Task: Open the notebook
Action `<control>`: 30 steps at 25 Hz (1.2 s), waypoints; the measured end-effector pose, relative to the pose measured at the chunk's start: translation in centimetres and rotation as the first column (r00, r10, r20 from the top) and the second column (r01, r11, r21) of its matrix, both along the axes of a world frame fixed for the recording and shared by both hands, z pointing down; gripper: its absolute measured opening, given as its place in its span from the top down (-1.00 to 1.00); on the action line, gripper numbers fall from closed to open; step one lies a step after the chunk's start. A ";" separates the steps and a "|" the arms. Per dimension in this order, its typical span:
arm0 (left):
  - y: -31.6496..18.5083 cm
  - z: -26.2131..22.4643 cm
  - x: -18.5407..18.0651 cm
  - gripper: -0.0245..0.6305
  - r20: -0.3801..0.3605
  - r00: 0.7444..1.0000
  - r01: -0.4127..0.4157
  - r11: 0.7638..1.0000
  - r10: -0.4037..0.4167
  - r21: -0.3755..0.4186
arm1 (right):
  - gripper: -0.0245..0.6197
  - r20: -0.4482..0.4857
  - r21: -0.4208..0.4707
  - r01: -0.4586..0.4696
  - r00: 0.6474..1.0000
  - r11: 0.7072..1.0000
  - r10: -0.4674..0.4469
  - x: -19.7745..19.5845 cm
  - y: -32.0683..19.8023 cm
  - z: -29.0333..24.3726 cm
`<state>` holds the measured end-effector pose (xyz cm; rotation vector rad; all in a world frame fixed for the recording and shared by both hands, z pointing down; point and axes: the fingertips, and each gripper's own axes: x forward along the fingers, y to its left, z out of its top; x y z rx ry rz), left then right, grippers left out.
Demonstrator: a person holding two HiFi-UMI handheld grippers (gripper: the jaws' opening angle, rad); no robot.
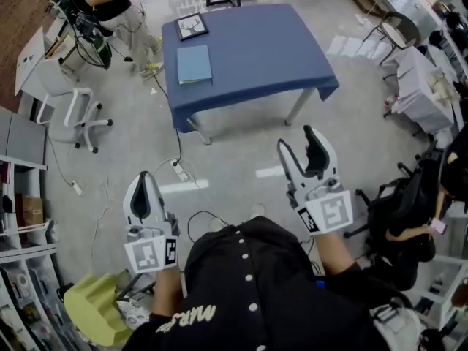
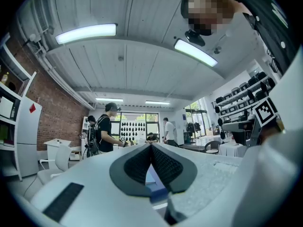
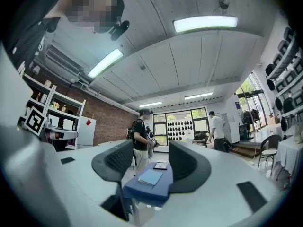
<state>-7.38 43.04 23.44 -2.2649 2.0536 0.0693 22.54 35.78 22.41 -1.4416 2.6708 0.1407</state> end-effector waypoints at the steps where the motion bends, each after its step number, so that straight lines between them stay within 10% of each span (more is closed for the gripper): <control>1: -0.1 0.0 0.4 0.92 0.000 1.000 0.005 1.000 -0.005 0.000 | 0.22 -0.012 -0.006 0.008 1.000 1.000 -0.008 0.2 -0.1 0.2; 24: -5.0 0.9 4.2 0.92 0.007 0.999 0.053 0.998 -0.053 0.016 | 0.30 -0.041 -0.018 0.062 0.997 0.998 -0.063 2.3 -7.1 2.4; 30: -13.8 1.3 -1.0 0.92 0.001 1.000 0.008 1.000 -0.008 0.026 | 0.30 -0.071 -0.020 0.017 0.997 1.000 -0.018 -2.7 -14.5 2.6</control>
